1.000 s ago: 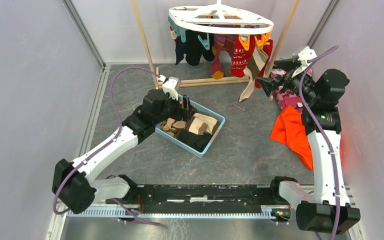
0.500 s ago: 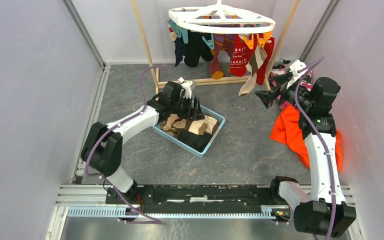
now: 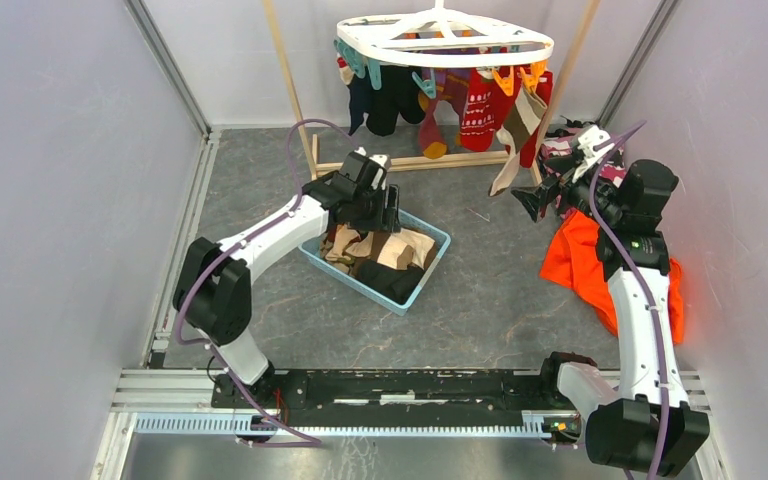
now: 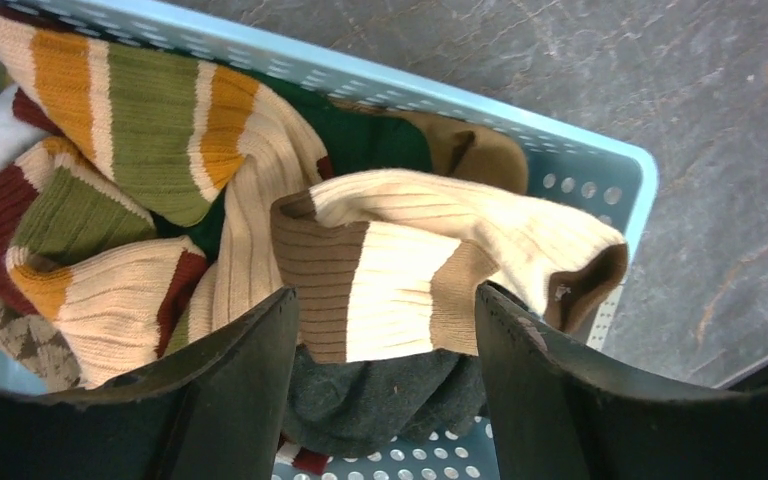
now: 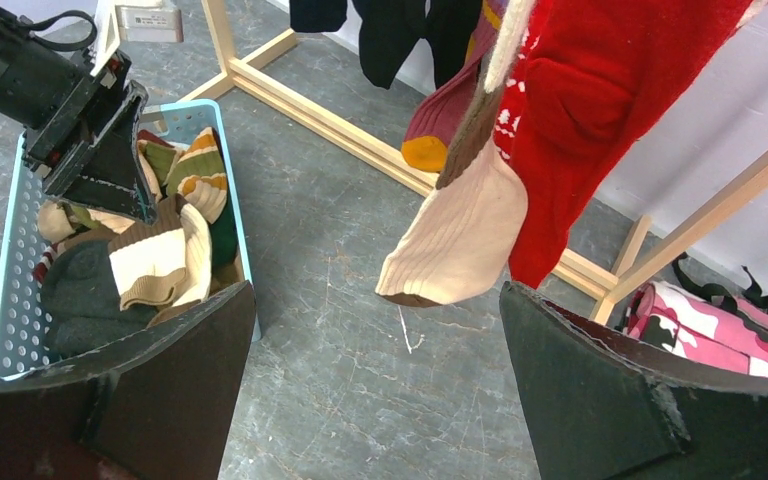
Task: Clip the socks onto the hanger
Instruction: Pick up the sock from the bin.
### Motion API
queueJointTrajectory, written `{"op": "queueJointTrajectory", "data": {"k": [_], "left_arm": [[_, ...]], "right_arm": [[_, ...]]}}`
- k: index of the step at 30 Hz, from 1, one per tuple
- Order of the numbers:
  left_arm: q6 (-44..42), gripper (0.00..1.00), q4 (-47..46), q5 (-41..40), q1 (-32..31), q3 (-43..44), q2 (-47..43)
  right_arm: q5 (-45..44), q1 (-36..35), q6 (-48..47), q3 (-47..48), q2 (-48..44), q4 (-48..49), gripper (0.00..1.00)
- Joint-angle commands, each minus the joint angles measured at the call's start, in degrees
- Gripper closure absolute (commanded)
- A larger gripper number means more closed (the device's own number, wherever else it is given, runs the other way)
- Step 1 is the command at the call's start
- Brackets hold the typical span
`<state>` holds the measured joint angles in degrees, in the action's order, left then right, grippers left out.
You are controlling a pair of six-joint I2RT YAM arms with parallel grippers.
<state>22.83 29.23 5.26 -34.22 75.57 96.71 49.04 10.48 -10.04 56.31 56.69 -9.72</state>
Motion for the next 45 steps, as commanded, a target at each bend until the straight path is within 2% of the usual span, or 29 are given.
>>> {"op": "queueJointTrajectory", "data": {"k": [1, 5, 10, 13, 18, 19, 24, 29, 33, 35, 37, 41, 45], "left_arm": [[-1.93, 0.28, 4.60, -5.10, -0.19, 1.89, 1.87], [-0.93, 0.29, 4.29, -5.08, -0.28, 3.67, 5.17], [-1.14, 0.43, 3.92, -3.19, -0.19, 6.14, 7.89], [-1.60, 0.58, 3.82, -1.31, -0.15, 6.65, 8.67], [-2.76, 0.93, 4.24, 0.90, -0.09, 6.74, 8.01], [-3.13, 0.97, 4.25, 1.27, -0.09, 6.65, 7.31], [-7.39, 0.98, 3.69, 6.17, 0.32, 6.47, 1.99], [-7.27, 0.98, 0.71, 16.57, 3.85, 3.45, -2.03], [-2.38, 0.98, -5.37, 29.47, 7.91, 0.36, -3.44], [0.37, 0.98, -8.77, 36.72, 8.57, -0.06, -2.97], [2.78, 0.98, -11.05, 41.85, 8.71, 0.35, -2.16], [12.06, 0.98, -19.53, 48.39, 8.71, -0.33, -1.70], [21.47, 0.98, -30.34, 50.74, 8.73, -1.57, -1.90]], "right_arm": [[1.13, 0.29, 1.11, -0.48, 0.70, 3.66, 0.02], [1.50, 0.26, 1.76, -0.76, 1.19, 4.25, 0.02], [1.73, 0.30, 1.82, -0.59, 1.41, 4.21, 0.02], [1.77, 0.30, 1.47, -0.33, 1.31, 3.73, 0.02], [2.01, 0.31, 0.20, 0.08, 1.16, 2.79, 0.02], [2.16, 0.28, -0.38, 0.27, 1.19, 2.41, 0.02], [4.02, 0.32, -6.25, 2.04, 0.71, -1.40, 0.02], [9.21, 0.33, -16.41, 4.53, 0.53, -8.20, 0.02], [16.30, 0.26, -28.66, 5.00, -0.07, -14.85, 0.02], [18.30, 0.20, -32.12, 3.63, -1.10, -15.63, 0.02], [20.97, 0.18, -39.36, 2.90, -2.01, -18.96, 0.02], [26.69, 0.10, -58.38, 3.27, -2.19, -31.40, 0.02], [28.21, -2.72, -68.40, 6.42, 1.45, -43.16, 0.02]]}}
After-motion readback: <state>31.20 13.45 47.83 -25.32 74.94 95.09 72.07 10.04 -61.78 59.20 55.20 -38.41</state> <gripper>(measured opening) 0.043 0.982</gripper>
